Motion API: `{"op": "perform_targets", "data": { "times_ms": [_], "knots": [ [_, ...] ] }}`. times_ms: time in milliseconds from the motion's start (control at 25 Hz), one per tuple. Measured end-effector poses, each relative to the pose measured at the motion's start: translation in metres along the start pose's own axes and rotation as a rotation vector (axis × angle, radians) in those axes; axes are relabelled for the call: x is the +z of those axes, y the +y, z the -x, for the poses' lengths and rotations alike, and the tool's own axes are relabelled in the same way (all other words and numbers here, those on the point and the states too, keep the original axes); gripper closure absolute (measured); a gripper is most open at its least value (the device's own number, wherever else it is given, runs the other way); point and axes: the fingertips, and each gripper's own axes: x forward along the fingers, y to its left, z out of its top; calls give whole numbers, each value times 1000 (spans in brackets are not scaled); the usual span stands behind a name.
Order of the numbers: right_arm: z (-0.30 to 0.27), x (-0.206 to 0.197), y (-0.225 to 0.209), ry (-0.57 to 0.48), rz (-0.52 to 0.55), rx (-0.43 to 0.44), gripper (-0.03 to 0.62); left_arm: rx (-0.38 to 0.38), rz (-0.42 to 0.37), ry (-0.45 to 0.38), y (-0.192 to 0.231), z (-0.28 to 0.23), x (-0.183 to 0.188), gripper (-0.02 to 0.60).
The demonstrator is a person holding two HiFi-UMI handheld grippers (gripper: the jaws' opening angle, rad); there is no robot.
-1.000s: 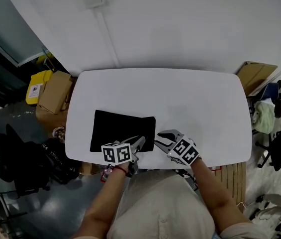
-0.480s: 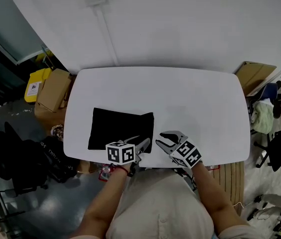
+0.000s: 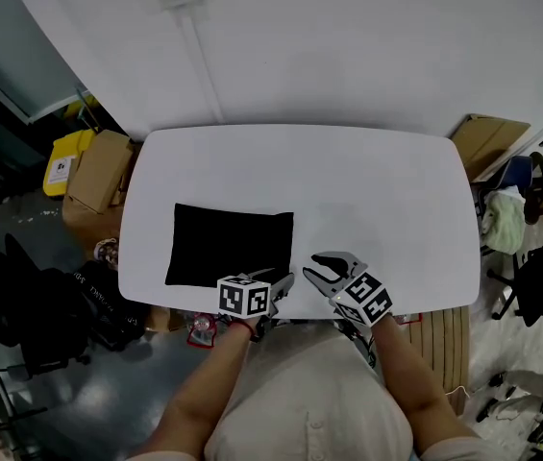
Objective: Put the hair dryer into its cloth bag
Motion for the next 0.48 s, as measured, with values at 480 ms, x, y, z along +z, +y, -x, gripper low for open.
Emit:
{"op": "perform_targets", "data": {
  "times_ms": [480],
  "knots": [
    [34, 40, 7, -171, -63, -38, 470, -22, -80, -103, -11, 17, 11, 425]
  ]
}}
